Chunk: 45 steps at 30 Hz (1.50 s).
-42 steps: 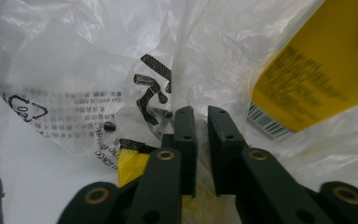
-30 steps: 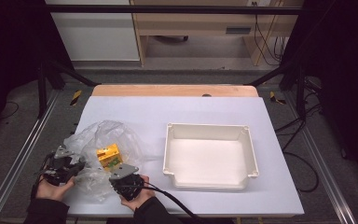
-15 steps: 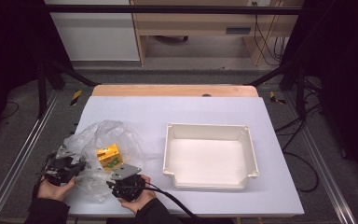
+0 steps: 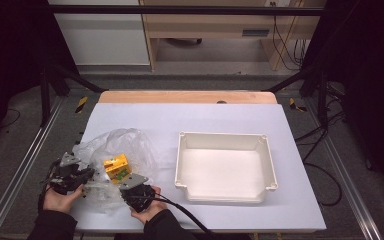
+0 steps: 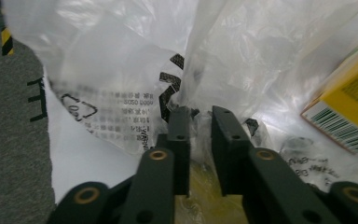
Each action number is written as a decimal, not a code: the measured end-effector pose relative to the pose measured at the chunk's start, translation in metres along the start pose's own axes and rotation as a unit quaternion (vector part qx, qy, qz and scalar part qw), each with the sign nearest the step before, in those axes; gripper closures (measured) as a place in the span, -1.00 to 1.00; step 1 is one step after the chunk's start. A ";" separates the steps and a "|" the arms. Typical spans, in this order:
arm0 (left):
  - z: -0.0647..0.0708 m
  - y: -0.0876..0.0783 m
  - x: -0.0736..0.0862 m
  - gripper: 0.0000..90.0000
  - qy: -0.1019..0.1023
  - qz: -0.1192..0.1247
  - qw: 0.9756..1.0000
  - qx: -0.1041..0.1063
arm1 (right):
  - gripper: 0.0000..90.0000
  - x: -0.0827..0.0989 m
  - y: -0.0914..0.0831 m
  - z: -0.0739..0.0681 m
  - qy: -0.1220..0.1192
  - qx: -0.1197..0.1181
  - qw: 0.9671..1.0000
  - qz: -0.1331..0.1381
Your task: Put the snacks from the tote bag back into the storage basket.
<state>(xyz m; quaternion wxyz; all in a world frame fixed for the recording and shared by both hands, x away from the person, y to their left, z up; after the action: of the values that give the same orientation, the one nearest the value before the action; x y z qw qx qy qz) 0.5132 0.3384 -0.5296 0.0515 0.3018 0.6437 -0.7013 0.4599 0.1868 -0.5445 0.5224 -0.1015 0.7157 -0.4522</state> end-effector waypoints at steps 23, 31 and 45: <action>0.041 -0.099 -0.048 0.02 0.029 0.196 0.979 0.039 | 0.80 -0.004 -0.009 -0.001 0.001 0.000 1.000 0.015; 0.064 -0.110 -0.055 -0.03 0.057 0.208 0.975 0.052 | 0.63 -0.010 -0.026 -0.002 0.002 -0.006 0.999 0.041; 0.083 -0.114 -0.077 -0.12 0.088 0.206 0.972 0.067 | 0.29 -0.015 -0.074 0.014 0.004 -0.006 0.997 0.078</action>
<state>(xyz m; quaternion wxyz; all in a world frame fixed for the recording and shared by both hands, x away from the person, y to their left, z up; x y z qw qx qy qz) 0.4935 0.2553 -0.3938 0.1175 0.4909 0.5211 -0.6882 0.4536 0.1464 -0.4791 0.5523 -0.0468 0.7263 -0.4065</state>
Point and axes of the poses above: each handheld gripper's, and its own axes: y roughly forward along the jaws, x roughly out of its underside, z roughly to its right, the point moved 10 cm from there along y, roughly forward along the jaws, and after that the axes turned 14 degrees about -z, right-handed, at the moved point
